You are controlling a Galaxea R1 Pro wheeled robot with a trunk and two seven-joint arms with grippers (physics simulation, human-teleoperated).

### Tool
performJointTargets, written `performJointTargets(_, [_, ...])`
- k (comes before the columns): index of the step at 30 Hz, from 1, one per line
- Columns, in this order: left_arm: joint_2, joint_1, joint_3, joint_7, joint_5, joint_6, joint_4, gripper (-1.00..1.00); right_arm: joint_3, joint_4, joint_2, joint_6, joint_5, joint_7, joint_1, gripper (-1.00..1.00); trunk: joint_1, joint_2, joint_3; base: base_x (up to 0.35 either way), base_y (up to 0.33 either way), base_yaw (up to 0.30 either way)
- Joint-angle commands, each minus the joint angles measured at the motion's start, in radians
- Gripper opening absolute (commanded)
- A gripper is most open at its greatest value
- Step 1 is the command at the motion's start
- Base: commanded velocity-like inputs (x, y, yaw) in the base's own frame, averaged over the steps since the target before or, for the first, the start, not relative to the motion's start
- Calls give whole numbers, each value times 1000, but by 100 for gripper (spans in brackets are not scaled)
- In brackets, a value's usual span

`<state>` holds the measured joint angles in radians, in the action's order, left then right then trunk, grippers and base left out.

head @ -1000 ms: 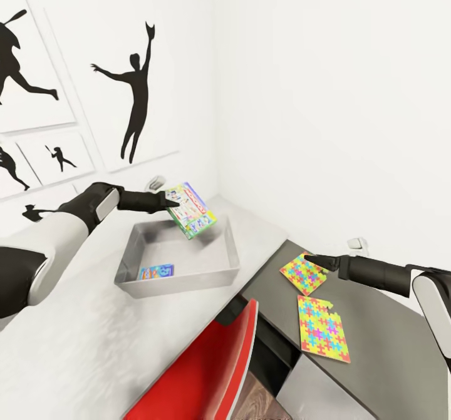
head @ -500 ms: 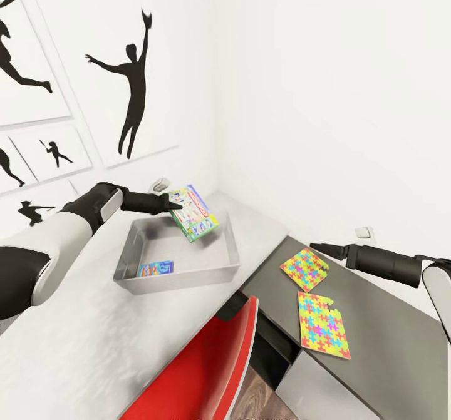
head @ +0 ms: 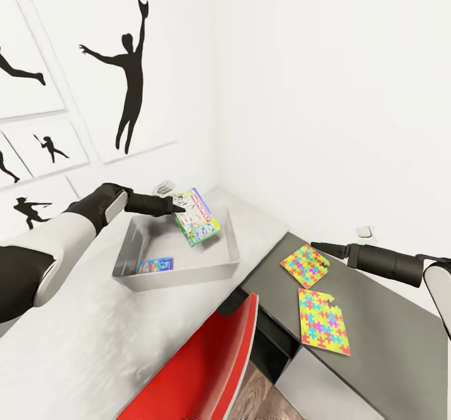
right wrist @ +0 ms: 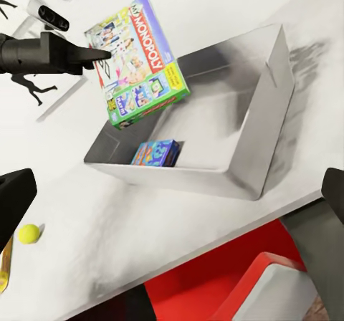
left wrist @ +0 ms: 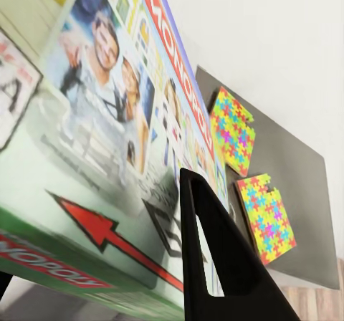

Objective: Put all the toys in the child's room - the three board games (two on the bed and one on the table), the two jigsaw puzzles on the table, and the tennis ball on the table - inside the toy box on the table in the child's room.

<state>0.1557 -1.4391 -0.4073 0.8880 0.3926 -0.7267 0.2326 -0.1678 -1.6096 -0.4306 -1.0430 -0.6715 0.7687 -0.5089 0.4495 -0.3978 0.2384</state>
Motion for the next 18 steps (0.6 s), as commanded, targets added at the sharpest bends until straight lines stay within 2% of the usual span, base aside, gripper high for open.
performJointTargets(1, [0,-1,-5,1,6,-5,1,-100,-1,0,0,-4,3,6,-1,100,1,-2,4,0,0,0])
performJointTargets(18, [1,1,-9,2,5,-4,1,-100,-1,-1,0,-4,3,6,1,100,1,-2,31,0,0,0])
